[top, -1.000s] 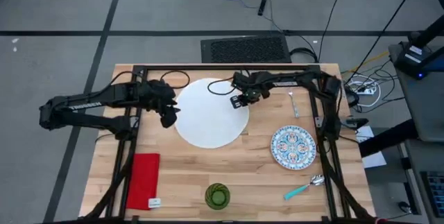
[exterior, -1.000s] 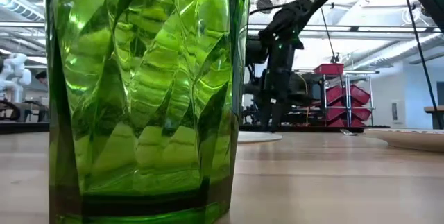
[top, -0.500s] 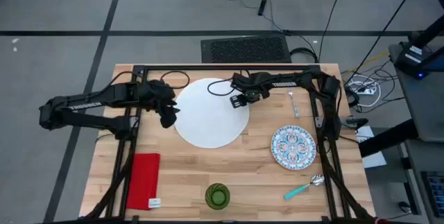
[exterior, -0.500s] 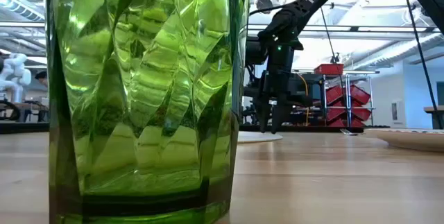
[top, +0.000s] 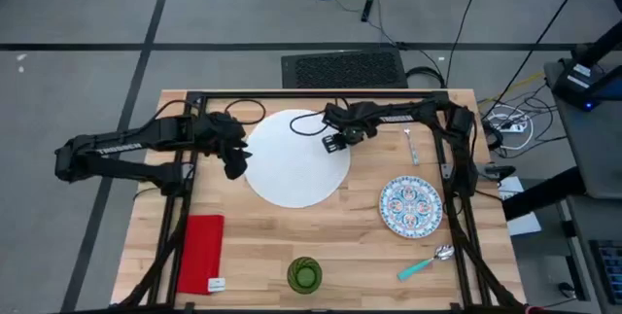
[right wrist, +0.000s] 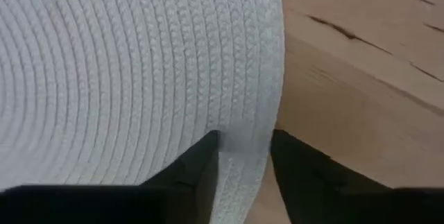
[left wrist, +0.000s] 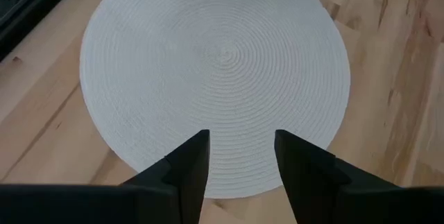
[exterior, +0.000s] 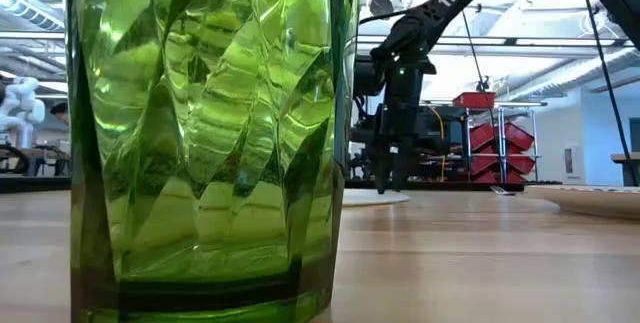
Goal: Set table place
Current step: Move the white table mat to the center of the table
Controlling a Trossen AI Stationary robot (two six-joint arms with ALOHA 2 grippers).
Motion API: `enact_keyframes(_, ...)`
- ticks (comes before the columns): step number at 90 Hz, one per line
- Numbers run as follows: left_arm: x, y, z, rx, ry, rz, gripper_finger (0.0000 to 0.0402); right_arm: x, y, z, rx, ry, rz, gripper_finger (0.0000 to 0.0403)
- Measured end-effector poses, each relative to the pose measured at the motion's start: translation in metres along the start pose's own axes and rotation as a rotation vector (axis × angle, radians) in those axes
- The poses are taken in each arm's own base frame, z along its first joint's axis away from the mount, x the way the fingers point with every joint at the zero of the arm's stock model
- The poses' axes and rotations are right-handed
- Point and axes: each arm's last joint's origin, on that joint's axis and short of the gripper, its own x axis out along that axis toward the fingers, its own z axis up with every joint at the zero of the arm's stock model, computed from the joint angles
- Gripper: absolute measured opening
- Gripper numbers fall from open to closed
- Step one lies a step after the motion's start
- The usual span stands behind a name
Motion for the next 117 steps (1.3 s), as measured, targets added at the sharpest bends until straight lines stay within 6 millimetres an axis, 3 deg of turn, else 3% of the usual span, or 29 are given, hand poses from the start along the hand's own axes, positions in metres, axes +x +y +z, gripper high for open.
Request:
enact_keyframes(7, 0.000, 0.000, 0.000, -0.001, 0.000, 0.000, 0.0149, -0.002, 0.002, 0.000, -0.014, 0.000, 0.018, 0.0014)
enact_keyframes(24, 0.000, 0.000, 0.000, -0.001, 0.001, 0.000, 0.0149, -0.014, 0.007, -0.006, -0.028, 0.047, 0.121, 0.0003)
enact_keyframes(40, 0.000, 0.000, 0.000, 0.001, 0.002, 0.000, 0.0149, -0.055, 0.021, -0.015, -0.080, 0.006, 0.273, 0.0001)
enact_keyframes(57, 0.000, 0.000, 0.000, 0.016, 0.001, 0.001, 0.0149, -0.080, 0.028, -0.026, -0.113, -0.005, 0.346, 0.0001)
enact_keyframes(84, 0.000, 0.000, 0.000, 0.032, -0.001, 0.005, 0.0149, -0.080, 0.036, -0.058, -0.180, 0.123, 0.262, 0.0000)
enact_keyframes(117, 0.000, 0.000, 0.000, 0.031, -0.002, 0.006, 0.0149, -0.079, 0.025, -0.070, -0.245, 0.122, 0.039, 0.0000)
